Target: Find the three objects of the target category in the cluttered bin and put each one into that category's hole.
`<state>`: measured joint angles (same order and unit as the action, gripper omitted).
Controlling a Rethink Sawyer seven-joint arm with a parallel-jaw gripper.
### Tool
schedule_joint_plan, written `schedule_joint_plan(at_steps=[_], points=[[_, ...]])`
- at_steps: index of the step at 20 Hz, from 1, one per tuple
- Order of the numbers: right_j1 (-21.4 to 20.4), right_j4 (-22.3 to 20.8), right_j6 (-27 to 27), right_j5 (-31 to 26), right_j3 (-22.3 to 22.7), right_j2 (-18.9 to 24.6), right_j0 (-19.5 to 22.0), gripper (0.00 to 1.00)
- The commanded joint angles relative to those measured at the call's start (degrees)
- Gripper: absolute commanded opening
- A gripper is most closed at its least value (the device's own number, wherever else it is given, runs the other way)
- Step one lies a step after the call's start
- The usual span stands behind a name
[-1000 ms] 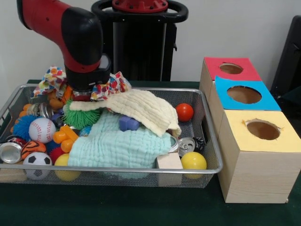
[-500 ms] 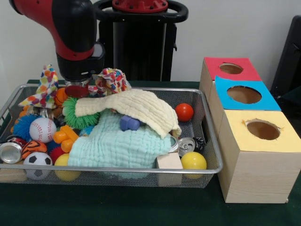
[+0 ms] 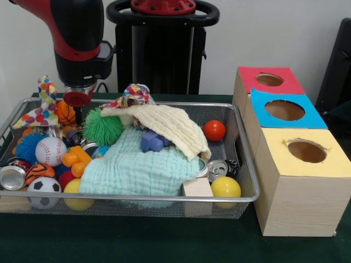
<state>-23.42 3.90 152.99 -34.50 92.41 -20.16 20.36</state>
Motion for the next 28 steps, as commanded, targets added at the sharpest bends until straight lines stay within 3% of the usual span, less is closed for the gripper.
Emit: schedule_joint_plan(at_steps=[1,9,12,16,19,22,26,27,28], points=[[-1.6,0.2,3.6,-7.9,-4.0,1.0,-1.9,1.0],[-8.0,1.7,2.3,-19.3,-3.4,1.9,-1.4,1.0],[-8.3,1.7,3.1,-18.8,-4.1,1.9,-1.2,1.0],[-5.4,0.1,2.1,-12.5,-5.9,2.7,0.2,1.0],[-2.3,-2.2,0.8,-3.4,-7.7,3.6,0.7,1.0],[-0.6,-3.3,0.8,0.2,-8.9,3.4,0.1,1.0],[-1.2,-8.8,-11.4,-1.1,-12.0,6.6,1.4,1.0],[-1.3,-11.9,-17.8,-0.8,-13.8,8.7,2.8,1.0],[-1.6,-13.1,-19.4,-0.2,-14.1,9.5,3.3,1.0]])
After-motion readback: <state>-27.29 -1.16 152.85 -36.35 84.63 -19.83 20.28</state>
